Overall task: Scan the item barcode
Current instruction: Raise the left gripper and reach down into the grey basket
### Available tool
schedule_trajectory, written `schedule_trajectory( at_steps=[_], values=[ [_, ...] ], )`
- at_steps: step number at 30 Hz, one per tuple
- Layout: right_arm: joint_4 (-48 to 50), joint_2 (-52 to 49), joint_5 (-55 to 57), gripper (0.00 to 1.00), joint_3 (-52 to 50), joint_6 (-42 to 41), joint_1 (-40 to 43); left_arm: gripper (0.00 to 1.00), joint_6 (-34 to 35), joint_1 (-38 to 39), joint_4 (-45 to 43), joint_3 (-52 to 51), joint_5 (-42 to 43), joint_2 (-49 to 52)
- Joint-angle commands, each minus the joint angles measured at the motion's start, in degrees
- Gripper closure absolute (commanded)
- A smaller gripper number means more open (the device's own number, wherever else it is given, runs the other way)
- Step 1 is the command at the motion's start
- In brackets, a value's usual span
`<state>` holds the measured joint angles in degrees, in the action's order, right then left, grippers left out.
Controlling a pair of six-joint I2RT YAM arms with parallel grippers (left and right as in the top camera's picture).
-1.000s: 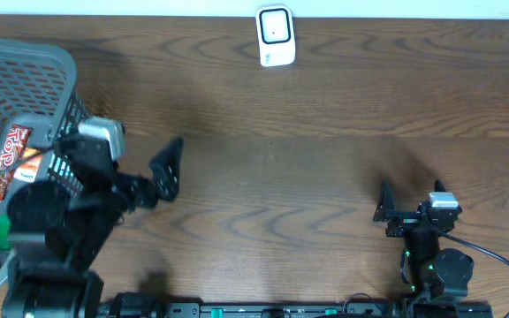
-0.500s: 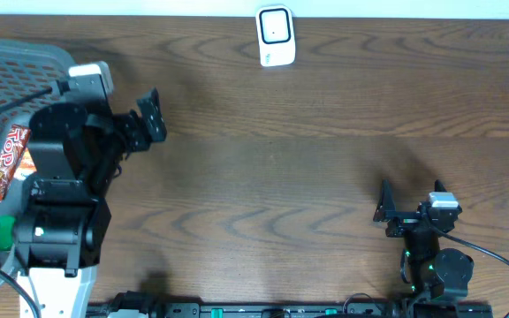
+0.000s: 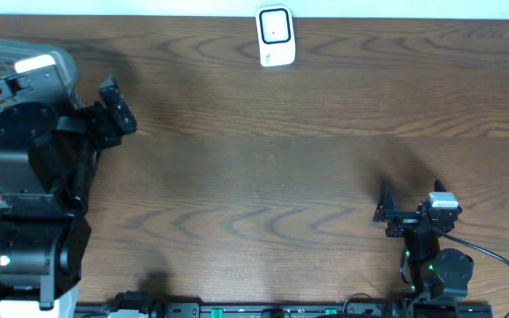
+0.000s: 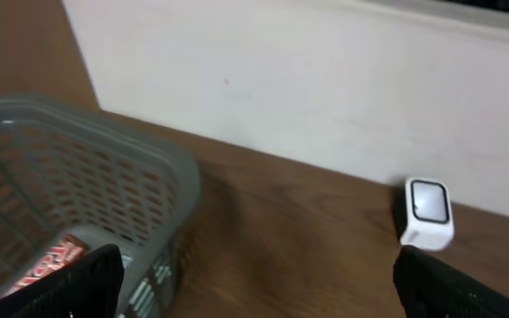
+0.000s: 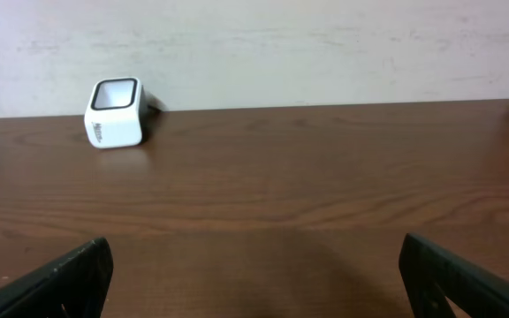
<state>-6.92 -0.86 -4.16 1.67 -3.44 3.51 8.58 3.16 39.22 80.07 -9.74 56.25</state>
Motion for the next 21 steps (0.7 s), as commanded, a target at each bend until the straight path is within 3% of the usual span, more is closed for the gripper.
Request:
schedule_trajectory(
  at_steps=[1,8,21],
  values=[
    [-0.59,0.11,0.24,0.01,0.24,-0.15,0.52,0.02,-0.33,0.02,0.68,1.77,-3.04,-0.22],
    [-0.59,0.11,0.24,0.01,0.24,-0.15,0.52,0.02,-0.31,0.02,0.85,4.90,-7.48,-0.22],
    [-0.59,0.11,0.24,0.01,0.24,-0.15,0.52,0.02,3.17,0.02,1.03,8.33,-24.48,-0.15]
  ],
)
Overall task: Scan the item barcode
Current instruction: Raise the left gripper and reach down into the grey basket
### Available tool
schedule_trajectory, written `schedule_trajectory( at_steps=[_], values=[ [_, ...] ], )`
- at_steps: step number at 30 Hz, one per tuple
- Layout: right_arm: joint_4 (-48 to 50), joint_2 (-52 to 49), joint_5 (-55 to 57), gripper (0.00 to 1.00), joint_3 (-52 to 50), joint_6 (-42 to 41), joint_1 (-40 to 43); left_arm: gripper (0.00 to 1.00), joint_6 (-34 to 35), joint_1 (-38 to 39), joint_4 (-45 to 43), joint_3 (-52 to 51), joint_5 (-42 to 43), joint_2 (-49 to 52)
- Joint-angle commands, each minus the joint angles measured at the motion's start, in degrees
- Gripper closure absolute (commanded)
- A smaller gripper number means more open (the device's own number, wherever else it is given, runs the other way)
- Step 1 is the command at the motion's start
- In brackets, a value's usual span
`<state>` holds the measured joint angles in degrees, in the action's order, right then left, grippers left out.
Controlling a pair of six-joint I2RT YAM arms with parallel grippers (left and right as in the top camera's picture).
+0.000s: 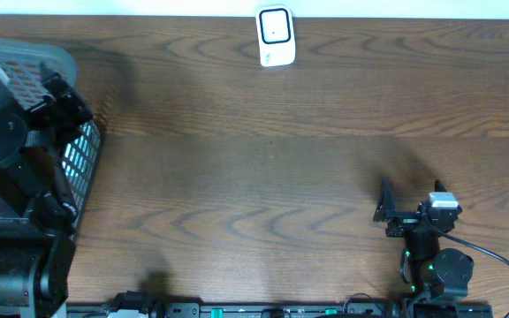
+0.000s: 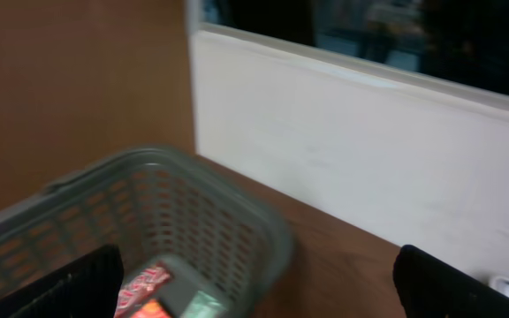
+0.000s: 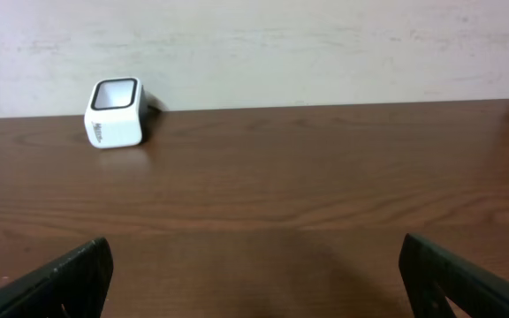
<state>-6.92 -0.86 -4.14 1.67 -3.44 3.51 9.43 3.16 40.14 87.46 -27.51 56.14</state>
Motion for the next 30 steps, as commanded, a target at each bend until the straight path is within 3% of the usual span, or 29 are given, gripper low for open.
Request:
schedule_trajectory(
  at_steps=[1,16,24,30],
  values=[
    [-0.59,0.11,0.22,0.01,0.24,-0.15,0.52,0.02,2.32,0.02,0.07,0.94,-7.28,-0.04],
    [-0.59,0.11,0.22,0.01,0.24,-0.15,0.52,0.02,2.75,0.00,0.59,0.92,-10.03,1.46],
    [-0.59,0.11,0.22,0.01,0.24,-0.15,0.52,0.02,3.34,-0.07,0.44,0.94,-15.82,4.66],
    [-0.59,0.11,0.22,0.01,0.24,-0.15,0.52,0.02,3.34,-5.46,-0.33,1.09,-16.65,6.93]
  ],
)
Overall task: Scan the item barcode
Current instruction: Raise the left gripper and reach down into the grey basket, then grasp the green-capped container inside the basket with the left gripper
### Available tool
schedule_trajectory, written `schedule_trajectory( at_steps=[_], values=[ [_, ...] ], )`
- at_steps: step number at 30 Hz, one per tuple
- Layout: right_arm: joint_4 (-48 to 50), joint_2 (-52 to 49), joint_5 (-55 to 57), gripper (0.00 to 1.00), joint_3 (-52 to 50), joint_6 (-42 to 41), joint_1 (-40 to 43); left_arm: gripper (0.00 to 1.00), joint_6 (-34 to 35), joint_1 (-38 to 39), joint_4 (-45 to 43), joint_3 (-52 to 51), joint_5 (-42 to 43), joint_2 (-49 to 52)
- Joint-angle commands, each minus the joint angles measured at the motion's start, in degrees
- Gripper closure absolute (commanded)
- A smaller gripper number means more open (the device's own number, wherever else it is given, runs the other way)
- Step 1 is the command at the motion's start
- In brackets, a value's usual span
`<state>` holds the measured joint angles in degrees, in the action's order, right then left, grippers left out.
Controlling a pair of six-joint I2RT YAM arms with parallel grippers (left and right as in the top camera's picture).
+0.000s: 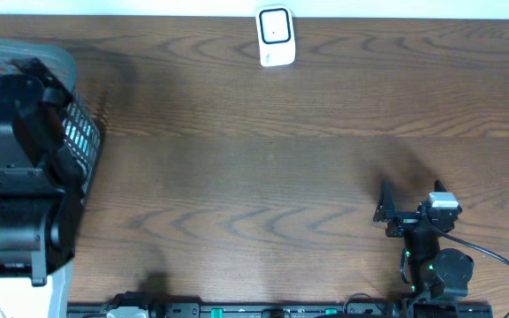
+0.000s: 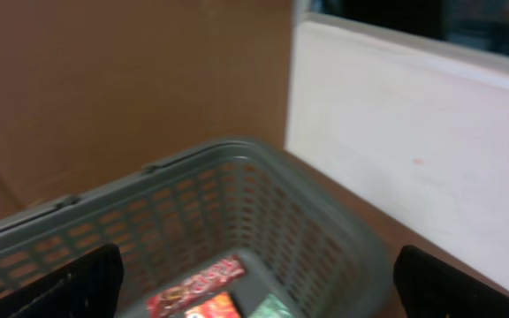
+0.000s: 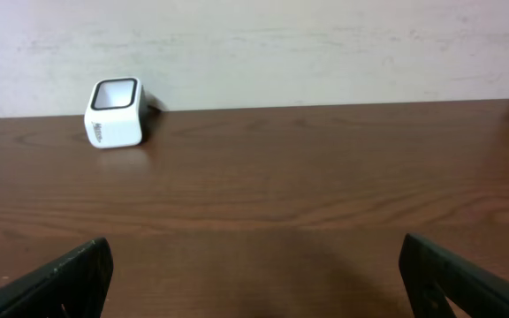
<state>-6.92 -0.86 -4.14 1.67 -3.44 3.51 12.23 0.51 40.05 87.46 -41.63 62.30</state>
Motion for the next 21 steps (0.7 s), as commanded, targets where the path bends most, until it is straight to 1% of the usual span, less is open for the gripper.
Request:
schedule_trajectory(
  at_steps=[1,5,8,10,20,21],
  values=[
    [-0.59,0.11,0.22,0.01,0.24,-0.15,0.52,0.02,0.55,-3.80,-0.22,1.18,-2.54,1.03],
    [-0.59,0.11,0.22,0.01,0.24,-0.15,0.52,0.02,0.57,-8.66,-0.07,1.40,-2.10,2.16],
    [-0.59,0.11,0.22,0.01,0.24,-0.15,0.52,0.02,0.90,-12.85,1.60,1.40,1.88,3.10],
    [-0.59,0.11,0.22,0.01,0.24,-0.15,0.52,0.02,3.02,-16.33,4.07,1.40,4.72,4.15],
    [-0.59,0.11,0.22,0.01,0.24,-0.15,0.52,0.02,7.61,-35.26,15.89,1.40,27.96,12.83],
    [-0.59,0.11,0.22,0.01,0.24,-0.15,0.52,0.02,8.15,-36.17,16.59,1.40,28.81,13.53]
  ],
)
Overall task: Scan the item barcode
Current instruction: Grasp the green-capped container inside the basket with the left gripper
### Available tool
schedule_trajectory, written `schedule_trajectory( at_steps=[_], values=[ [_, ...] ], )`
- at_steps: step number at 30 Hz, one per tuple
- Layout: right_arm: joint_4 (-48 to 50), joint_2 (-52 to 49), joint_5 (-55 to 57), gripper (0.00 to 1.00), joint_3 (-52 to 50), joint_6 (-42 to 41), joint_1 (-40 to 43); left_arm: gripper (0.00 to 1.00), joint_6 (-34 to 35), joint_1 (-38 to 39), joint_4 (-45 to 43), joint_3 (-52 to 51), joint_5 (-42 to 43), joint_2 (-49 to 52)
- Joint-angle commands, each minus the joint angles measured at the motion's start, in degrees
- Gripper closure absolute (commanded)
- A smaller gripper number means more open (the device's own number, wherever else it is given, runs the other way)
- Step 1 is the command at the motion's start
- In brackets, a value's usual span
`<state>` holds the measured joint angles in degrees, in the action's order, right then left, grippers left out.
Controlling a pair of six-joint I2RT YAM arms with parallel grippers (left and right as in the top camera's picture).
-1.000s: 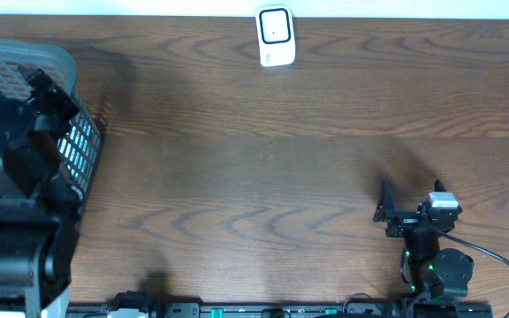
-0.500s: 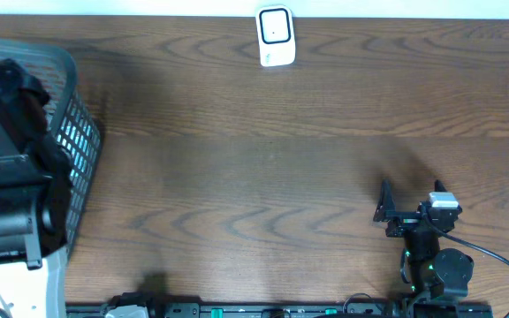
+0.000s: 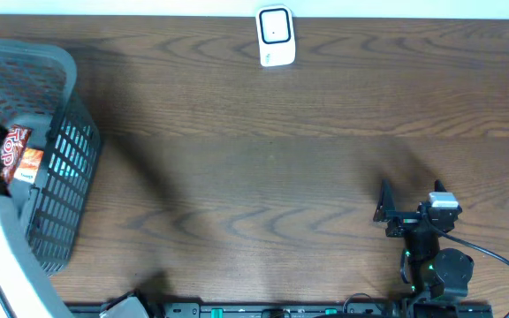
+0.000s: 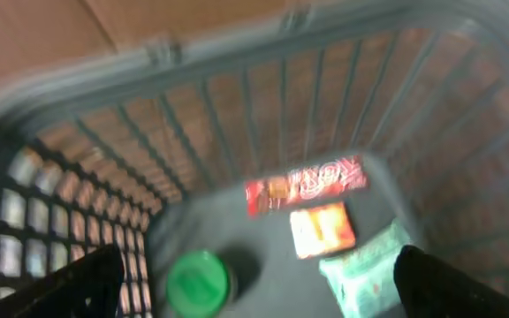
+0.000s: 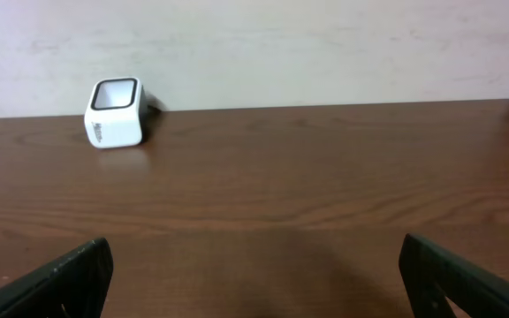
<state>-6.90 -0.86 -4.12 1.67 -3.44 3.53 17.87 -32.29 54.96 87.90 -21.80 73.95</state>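
The grey mesh basket (image 3: 60,132) stands at the table's left end. Looking straight down into it, the left wrist view shows a red packet (image 4: 306,184), an orange packet (image 4: 322,230), a mint-green packet (image 4: 369,269) and a green-lidded container (image 4: 197,283), all blurred. My left gripper (image 4: 254,300) hangs open above them, holding nothing. The white barcode scanner (image 3: 274,35) sits at the table's far edge, window up. My right gripper (image 5: 254,291) rests open and empty near the front right, facing the scanner (image 5: 115,113).
A pale wall (image 5: 325,44) runs behind the table's far edge. A brown board (image 4: 193,18) stands behind the basket. The right arm's base (image 3: 436,265) sits at the front right, and part of the white left arm shows at the front left.
The left wrist camera has tipped from looking across the basket's rim to looking straight down at its contents. In the overhead view the left arm no longer covers the basket. The right arm is unchanged.
My left gripper was open beside the basket's right side, facing the wall with the scanner in view. Then it was turned toward the basket's rim, then over the basket with packets showing below. Now it looks down into it. The right arm stayed still.
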Motion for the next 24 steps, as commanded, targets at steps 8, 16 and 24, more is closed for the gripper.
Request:
schedule_trajectory(
  at_steps=[8,16,24],
  values=[
    [-0.61,0.11,0.20,0.01,0.24,-0.15,0.50,0.02,5.40,-6.80,8.50,0.83,12.55,7.69],
    [-0.61,0.11,0.20,0.01,0.24,-0.15,0.50,0.02,5.38,-8.85,12.79,0.79,15.17,12.11],
    [-0.61,0.11,0.20,0.01,0.24,-0.15,0.50,0.02,5.11,-11.65,12.46,-2.58,15.15,12.96]
  ],
)
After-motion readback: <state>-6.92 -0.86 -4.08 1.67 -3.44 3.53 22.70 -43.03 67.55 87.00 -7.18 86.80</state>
